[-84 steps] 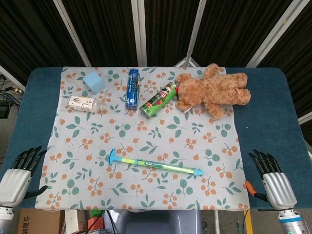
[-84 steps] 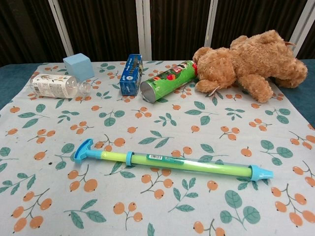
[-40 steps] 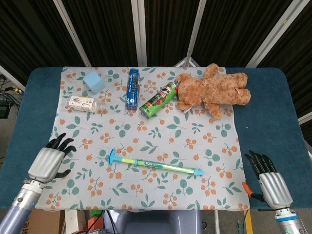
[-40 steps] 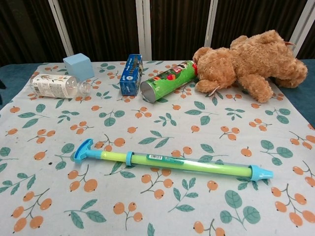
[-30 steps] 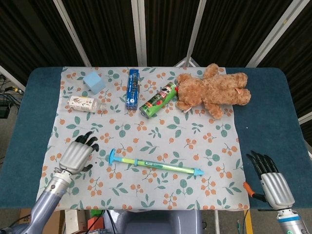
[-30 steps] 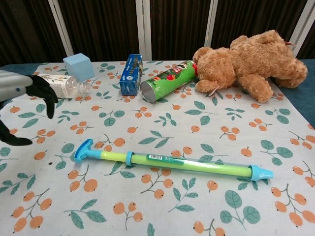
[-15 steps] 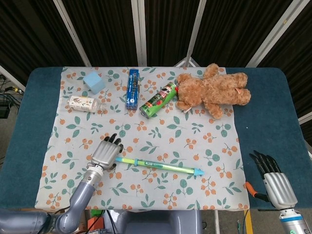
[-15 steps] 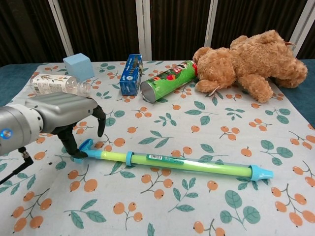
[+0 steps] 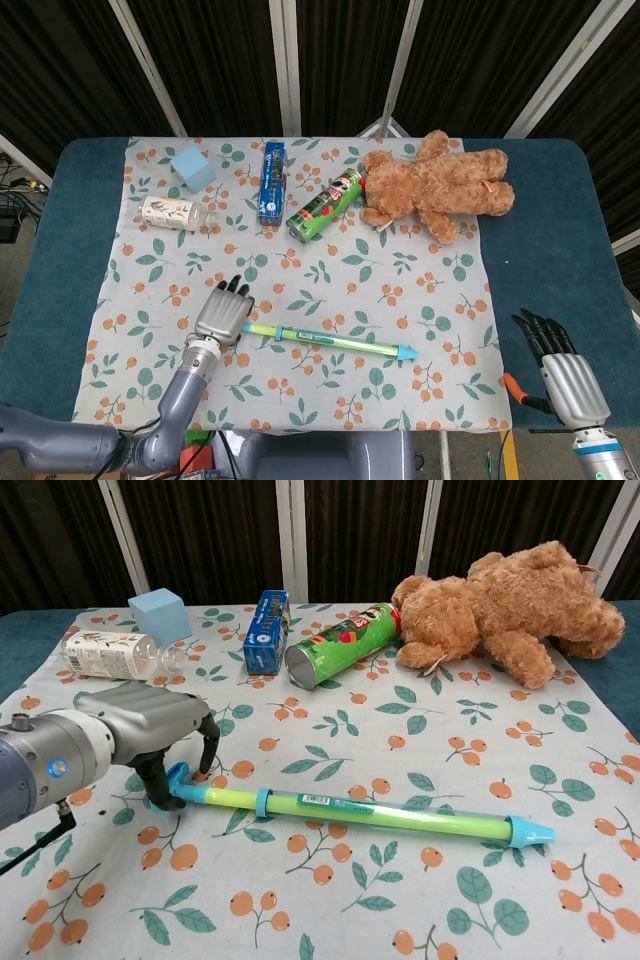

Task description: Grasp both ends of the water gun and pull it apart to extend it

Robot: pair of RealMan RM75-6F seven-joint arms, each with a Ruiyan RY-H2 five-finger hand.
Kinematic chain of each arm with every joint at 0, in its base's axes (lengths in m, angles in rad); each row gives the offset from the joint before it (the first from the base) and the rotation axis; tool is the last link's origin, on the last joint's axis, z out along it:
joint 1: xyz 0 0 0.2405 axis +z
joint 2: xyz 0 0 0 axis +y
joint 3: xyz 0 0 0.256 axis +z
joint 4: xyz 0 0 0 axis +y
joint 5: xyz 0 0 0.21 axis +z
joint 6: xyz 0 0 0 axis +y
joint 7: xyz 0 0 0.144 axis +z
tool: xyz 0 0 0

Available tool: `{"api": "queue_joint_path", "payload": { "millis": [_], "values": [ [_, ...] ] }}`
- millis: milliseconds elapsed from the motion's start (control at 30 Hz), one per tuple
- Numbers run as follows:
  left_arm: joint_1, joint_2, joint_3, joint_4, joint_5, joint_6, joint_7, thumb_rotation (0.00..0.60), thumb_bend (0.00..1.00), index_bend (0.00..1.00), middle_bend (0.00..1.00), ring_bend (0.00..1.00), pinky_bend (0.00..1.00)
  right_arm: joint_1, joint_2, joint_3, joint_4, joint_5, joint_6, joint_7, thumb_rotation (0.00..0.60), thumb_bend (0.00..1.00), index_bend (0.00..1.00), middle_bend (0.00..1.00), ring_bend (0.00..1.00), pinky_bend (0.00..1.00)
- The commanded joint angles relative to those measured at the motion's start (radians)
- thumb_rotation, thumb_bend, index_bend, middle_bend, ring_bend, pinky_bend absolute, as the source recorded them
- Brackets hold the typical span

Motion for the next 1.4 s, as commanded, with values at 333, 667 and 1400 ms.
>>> {"api": "queue_joint_path", "payload": {
  "millis": [333, 667, 1400],
  "values": [
    [-0.026, -0.036, 0.01, 0.06, -0.035, 0.001, -0.03, 0.6, 0.31, 0.48, 0.19, 0.07, 0.2, 0.001, -0.001, 0.001, -0.004, 0.004, -0.004, -0.005, 0.6, 0.39, 0.0, 0.0, 0.0, 0.0],
    [-0.035, -0.039, 0.027, 0.073, -0.03, 0.006, -0.052, 0.6, 0.42, 0.56, 0.2, 0.07, 0.2, -0.002, -0.002, 0.002, -0.007, 0.008, -0.001, -0.011, 0.6, 0.39, 0.0, 0.0, 0.0, 0.0],
    [-0.014, -0.068, -0.006, 0.01, -0.07, 0.143, -0.077, 0.6, 0.46, 0.67, 0.22, 0.08, 0.21, 0.069, 0.009, 0.048, -0.101, 0.109, -0.125, -0.119, 0.6, 0.39, 0.0, 0.0, 0.0, 0.0]
  ]
}}
